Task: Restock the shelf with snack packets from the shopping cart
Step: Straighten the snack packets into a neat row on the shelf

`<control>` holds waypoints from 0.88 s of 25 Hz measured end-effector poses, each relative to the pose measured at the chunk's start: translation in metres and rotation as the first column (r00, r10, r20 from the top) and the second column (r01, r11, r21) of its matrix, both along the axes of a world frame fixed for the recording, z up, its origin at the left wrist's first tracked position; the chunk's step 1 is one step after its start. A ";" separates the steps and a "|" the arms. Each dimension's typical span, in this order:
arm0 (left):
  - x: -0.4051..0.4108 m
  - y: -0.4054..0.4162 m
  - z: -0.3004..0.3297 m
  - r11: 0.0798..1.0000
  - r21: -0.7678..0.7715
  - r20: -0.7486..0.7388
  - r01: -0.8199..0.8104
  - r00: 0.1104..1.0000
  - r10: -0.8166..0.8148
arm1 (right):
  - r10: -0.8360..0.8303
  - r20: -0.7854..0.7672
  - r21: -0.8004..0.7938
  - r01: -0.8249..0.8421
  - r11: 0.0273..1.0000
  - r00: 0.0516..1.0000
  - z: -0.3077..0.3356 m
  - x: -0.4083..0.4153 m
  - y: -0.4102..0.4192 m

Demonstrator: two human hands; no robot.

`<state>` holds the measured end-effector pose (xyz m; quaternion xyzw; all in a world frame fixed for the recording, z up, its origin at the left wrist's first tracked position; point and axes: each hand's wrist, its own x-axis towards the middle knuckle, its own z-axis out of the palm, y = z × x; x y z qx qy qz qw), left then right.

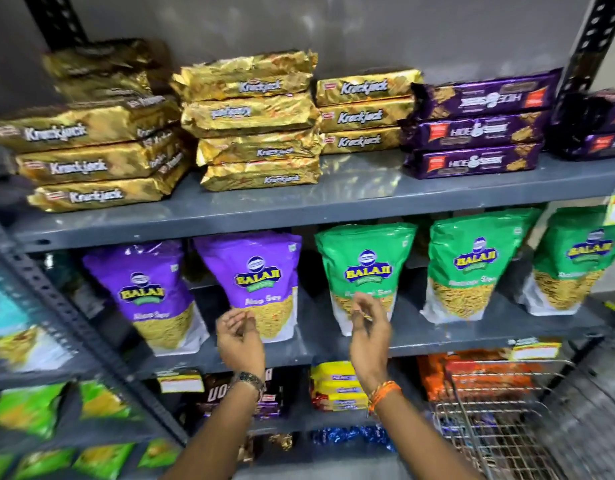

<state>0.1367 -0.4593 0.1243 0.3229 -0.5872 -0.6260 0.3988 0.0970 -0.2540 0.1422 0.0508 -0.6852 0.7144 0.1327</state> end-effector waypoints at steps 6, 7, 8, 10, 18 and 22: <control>-0.003 -0.044 0.019 0.978 0.177 0.109 0.109 0.986 -0.130 | 0.431 0.196 -0.012 -0.438 0.899 0.881 -0.017 -0.019 -0.097; -0.005 -0.045 0.017 0.972 0.178 0.125 0.157 0.976 -0.180 | 0.447 0.206 -0.022 -0.453 0.891 0.870 -0.020 -0.022 -0.104; -0.007 -0.045 0.012 0.963 0.177 0.140 0.202 0.964 -0.228 | 0.452 0.211 -0.018 -0.459 0.888 0.867 -0.023 -0.024 -0.109; -0.007 -0.040 0.007 0.950 0.181 0.170 0.255 0.943 -0.286 | 0.452 0.239 0.004 -0.466 0.885 0.860 -0.024 -0.023 -0.111; -0.012 -0.054 -0.001 0.937 0.171 0.203 0.303 0.920 -0.335 | 0.344 0.274 -0.005 -0.356 0.934 0.898 -0.029 -0.015 -0.125; -0.014 -0.060 -0.003 0.933 0.182 0.195 0.312 0.918 -0.345 | 0.343 0.276 -0.005 -0.355 0.935 0.898 -0.028 -0.014 -0.130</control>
